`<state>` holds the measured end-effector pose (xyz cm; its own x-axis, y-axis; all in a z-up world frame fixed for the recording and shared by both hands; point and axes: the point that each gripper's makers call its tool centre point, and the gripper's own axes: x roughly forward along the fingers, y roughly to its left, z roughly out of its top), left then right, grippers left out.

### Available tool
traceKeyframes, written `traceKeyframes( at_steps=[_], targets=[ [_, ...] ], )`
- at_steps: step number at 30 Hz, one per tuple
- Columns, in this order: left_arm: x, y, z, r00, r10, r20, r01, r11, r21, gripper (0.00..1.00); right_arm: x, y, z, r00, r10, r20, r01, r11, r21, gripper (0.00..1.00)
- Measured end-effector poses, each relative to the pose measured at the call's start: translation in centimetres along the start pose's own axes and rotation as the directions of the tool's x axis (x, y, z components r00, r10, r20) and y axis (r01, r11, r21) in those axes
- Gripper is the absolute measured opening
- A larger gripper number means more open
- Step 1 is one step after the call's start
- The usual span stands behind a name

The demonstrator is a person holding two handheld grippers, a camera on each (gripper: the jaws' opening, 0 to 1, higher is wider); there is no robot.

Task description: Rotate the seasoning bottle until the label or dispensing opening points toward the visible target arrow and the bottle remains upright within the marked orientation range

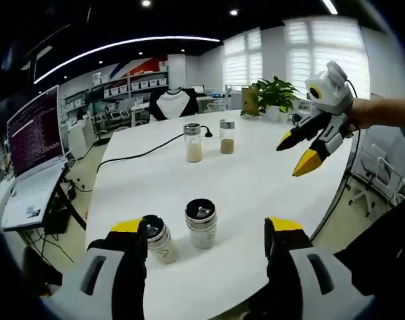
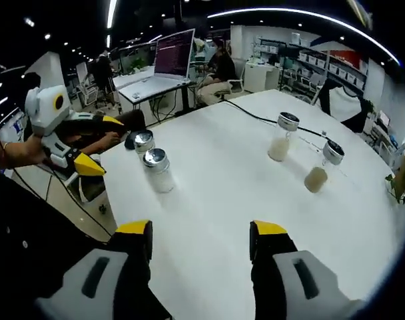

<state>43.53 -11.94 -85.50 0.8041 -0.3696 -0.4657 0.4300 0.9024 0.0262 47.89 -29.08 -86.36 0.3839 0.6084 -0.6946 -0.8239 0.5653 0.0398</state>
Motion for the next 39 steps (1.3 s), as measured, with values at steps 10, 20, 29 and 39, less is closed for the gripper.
traceKeyframes(
  at_steps=[10, 20, 29, 39],
  targets=[
    [0.7, 0.4, 1.4, 1.000, 0.020, 0.006, -0.020, 1.000, -0.009, 0.76, -0.2, -3.3, 1.7, 0.999, -0.020, 0.044, 0.019, 0.999, 0.026, 0.57],
    [1.5, 1.3, 1.8, 0.997, 0.081, 0.000, -0.080, 0.995, -0.055, 0.78, 0.9, -6.9, 4.2, 0.999, 0.009, 0.052, -0.008, 1.000, -0.019, 0.55],
    [2.1, 0.2, 1.5, 0.999, 0.049, -0.008, -0.049, 0.991, -0.127, 0.81, 2.9, -10.6, 8.5, 0.995, -0.014, 0.100, 0.020, 0.998, -0.062, 0.54],
    [2.1, 0.3, 1.5, 0.997, 0.071, -0.012, -0.072, 0.978, -0.194, 0.86, 6.5, -14.2, 12.9, 0.993, 0.004, 0.117, 0.001, 0.999, -0.048, 0.53]
  ],
)
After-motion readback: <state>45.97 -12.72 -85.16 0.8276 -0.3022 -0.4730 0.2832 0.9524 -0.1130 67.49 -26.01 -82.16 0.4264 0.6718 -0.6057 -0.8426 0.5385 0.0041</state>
